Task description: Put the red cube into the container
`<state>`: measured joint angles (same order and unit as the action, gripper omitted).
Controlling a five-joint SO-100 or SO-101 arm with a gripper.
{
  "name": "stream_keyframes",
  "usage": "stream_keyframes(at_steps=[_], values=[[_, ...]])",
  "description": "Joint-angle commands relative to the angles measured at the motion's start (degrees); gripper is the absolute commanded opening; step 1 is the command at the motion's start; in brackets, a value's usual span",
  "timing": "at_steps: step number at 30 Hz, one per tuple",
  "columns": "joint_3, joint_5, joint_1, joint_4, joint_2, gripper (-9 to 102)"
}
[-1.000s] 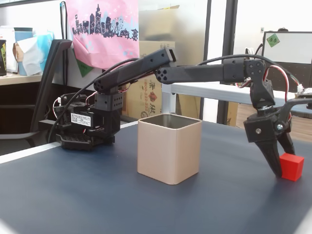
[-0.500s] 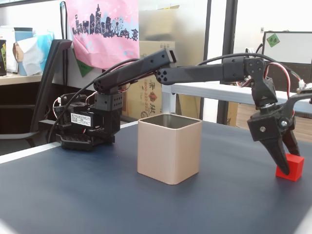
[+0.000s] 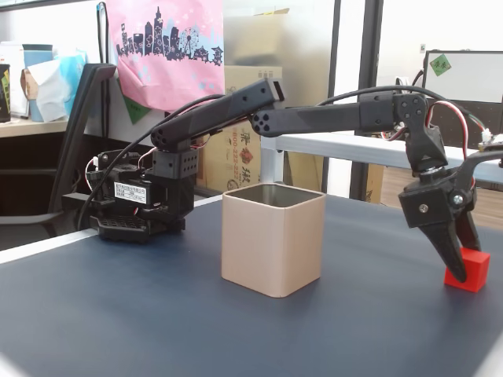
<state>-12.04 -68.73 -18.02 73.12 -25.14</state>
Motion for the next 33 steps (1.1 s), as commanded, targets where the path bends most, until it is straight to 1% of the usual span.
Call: stream_keyframes(at_steps=[1, 10, 18, 23, 33], values=[[3.16, -1.05, -0.53, -0.26, -1.67, 16], [2.90, -2.99, -0.62, 1.32, -2.72, 7], [2.81, -4.13, -0.53, 3.52, -4.48, 5], [2.81, -6.42, -0.44, 8.70, -8.53, 4], [2.72, -10.37, 0.26, 20.92, -21.97, 1]])
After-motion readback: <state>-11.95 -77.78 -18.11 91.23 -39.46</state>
